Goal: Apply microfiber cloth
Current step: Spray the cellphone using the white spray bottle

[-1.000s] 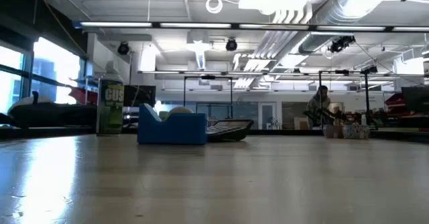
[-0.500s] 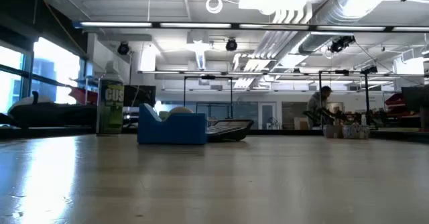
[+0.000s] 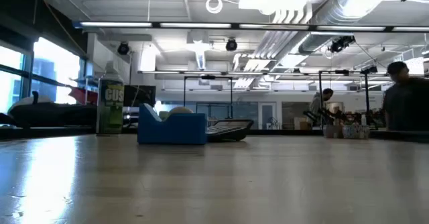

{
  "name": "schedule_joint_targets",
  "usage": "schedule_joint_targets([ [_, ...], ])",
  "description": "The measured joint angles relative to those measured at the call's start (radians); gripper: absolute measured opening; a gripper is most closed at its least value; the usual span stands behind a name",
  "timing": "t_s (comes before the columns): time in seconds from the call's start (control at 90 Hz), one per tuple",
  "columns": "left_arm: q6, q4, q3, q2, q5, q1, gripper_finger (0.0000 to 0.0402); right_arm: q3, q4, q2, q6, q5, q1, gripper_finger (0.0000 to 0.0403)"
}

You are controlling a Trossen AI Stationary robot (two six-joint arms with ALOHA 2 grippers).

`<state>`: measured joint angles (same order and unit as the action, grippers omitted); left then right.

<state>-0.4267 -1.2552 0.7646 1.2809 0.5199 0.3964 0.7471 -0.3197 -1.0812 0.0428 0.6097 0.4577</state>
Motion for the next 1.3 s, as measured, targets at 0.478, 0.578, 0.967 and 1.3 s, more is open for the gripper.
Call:
schedule_joint_targets([
  [0.478, 0.171, 0.422, -0.147, -0.171, 0.267, 0.064, 0.0006, 0.0, 0.006, -0.389, -0.257, -0.049, -0.05, 0.0222],
  [0.578, 0.153, 0.47, -0.132, -0.193, 0.259, 0.105, 0.0006, -0.001, -0.139, -0.507, -0.256, -0.112, -0.043, 0.0222],
  [0.967, 0.279, 0.933, -0.114, -0.387, 0.504, 0.202, 0.0006, 0.102, -0.214, -0.651, -0.211, -0.062, -0.074, 0.0222],
  [1.3, 0.323, 1.005, -0.114, -0.431, 0.169, 0.134, 0.0005, 0.387, -0.005, -0.685, 0.087, -0.052, -0.175, 0.0222],
])
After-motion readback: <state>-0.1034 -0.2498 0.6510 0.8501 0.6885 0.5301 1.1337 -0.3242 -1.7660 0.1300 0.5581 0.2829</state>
